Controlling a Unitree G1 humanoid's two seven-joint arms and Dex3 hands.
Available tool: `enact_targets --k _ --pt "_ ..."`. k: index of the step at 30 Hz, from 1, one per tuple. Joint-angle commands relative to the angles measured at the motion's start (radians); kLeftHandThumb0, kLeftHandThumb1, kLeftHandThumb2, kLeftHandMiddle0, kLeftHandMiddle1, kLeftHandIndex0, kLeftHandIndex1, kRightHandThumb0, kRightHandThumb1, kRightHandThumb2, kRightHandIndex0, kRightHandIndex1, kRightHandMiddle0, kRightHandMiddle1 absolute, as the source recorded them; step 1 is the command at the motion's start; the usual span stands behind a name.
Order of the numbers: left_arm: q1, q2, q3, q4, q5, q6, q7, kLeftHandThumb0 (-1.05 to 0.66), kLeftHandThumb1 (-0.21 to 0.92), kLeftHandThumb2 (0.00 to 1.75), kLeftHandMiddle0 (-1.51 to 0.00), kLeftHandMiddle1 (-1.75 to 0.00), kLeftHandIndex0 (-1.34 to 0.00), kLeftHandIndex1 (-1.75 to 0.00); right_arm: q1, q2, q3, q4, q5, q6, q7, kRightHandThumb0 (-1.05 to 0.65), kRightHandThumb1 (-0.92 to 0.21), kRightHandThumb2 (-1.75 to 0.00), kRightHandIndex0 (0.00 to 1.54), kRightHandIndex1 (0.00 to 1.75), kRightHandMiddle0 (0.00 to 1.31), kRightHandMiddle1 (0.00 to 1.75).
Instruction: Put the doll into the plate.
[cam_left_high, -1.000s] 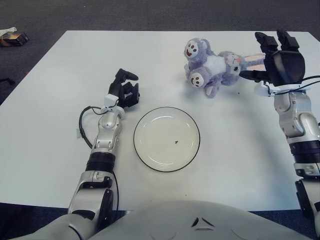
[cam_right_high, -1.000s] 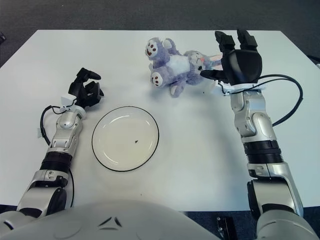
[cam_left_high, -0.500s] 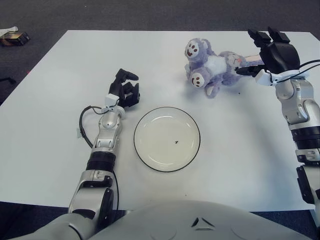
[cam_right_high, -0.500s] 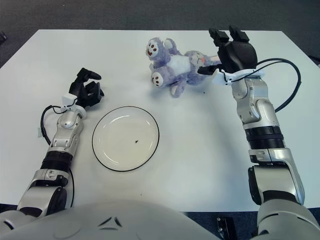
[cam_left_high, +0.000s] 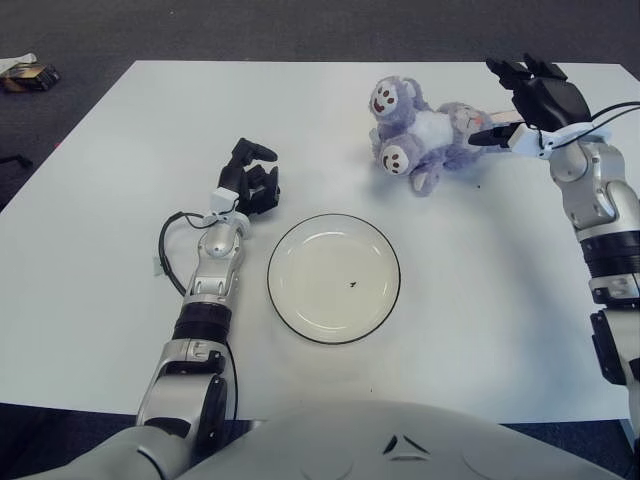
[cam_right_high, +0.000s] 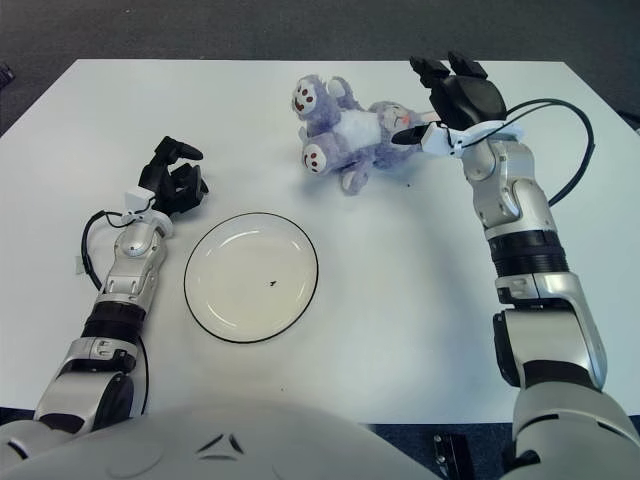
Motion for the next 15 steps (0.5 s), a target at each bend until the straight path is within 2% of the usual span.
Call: enact_targets --k 1,6,15 --pt "0.064 -0.031 -0.009 0.047 0.004 -0.012 0.008 -0.39 0.63 0.9 -0.82 -1.75 -0.38 -1.75 -0.024 -0.02 0.018 0.015 -0.024 0.004 -0.022 -0.78 -0.89 0.0 0.11 0.02 0.16 0.03" --pt "0.064 -0.031 -0.011 0.047 0.008 -0.014 0.009 -0.39 0.63 0.91 -0.83 -1.75 -0.38 -1.75 -0.053 -0.022 0.053 0.028 -0.081 0.047 -0.023 -0.74 -0.88 0.0 0.14 0.02 0.16 0.02" --pt "0.068 -0.037 -0.015 0.044 0.017 -0.014 0.018 -0.39 0.63 0.91 -0.82 -1.75 -0.38 -1.75 -0.092 -0.011 0.096 0.066 -0.121 0.085 -0.021 -0.72 -0.87 0.0 0.16 0.01 0.16 0.02"
